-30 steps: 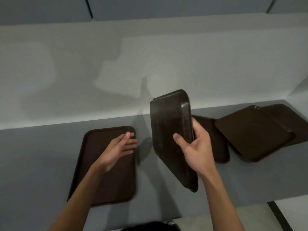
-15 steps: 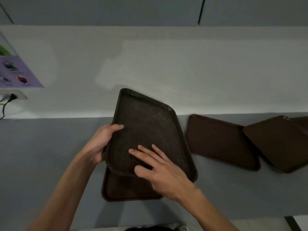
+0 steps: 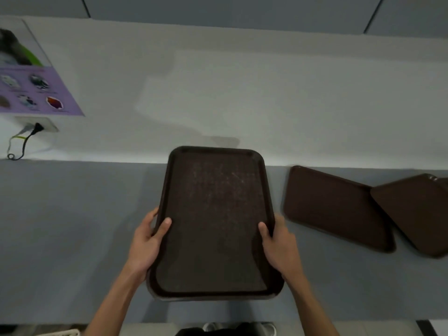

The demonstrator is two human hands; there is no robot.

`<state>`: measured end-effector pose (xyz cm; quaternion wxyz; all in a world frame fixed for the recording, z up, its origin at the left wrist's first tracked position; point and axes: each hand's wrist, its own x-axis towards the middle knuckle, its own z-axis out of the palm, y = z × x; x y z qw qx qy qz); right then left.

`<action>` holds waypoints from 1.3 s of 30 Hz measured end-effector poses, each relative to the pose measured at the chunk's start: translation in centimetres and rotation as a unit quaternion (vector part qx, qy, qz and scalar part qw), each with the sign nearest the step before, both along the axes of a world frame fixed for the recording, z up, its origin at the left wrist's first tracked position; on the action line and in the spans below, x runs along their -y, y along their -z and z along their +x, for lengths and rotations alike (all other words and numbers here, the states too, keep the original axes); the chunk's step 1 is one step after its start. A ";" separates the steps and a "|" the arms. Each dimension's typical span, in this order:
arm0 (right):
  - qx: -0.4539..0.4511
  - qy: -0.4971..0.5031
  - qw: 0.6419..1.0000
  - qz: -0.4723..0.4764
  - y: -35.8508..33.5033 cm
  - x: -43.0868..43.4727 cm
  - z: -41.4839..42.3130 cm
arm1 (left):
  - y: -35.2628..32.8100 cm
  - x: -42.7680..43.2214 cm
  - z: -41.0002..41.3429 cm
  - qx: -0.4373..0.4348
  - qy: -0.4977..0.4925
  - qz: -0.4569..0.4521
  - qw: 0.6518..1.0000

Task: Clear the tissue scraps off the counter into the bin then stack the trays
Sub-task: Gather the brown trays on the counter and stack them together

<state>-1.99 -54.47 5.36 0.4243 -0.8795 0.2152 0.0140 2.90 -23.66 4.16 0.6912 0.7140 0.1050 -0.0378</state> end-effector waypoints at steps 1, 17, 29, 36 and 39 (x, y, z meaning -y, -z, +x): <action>0.001 0.006 1.000 -0.021 0.9 -0.3 -0.3 | 1.3 -0.3 -0.1 -0.006 -0.015 0.040 0.999; 0.014 0.079 0.995 -0.060 16.1 -2.0 -0.5 | 14.9 0.4 -0.9 0.004 0.011 0.338 0.941; -0.034 0.047 0.981 -0.186 17.3 -2.4 -0.2 | 16.6 1.3 -0.5 -0.036 0.008 0.359 0.933; -0.094 0.043 0.968 -0.229 17.3 -1.9 2.7 | 16.2 1.7 1.4 -0.067 0.031 0.469 0.880; -0.126 0.032 0.962 -0.240 16.9 -1.0 3.6 | 16.1 1.9 2.2 -0.084 0.049 0.510 0.855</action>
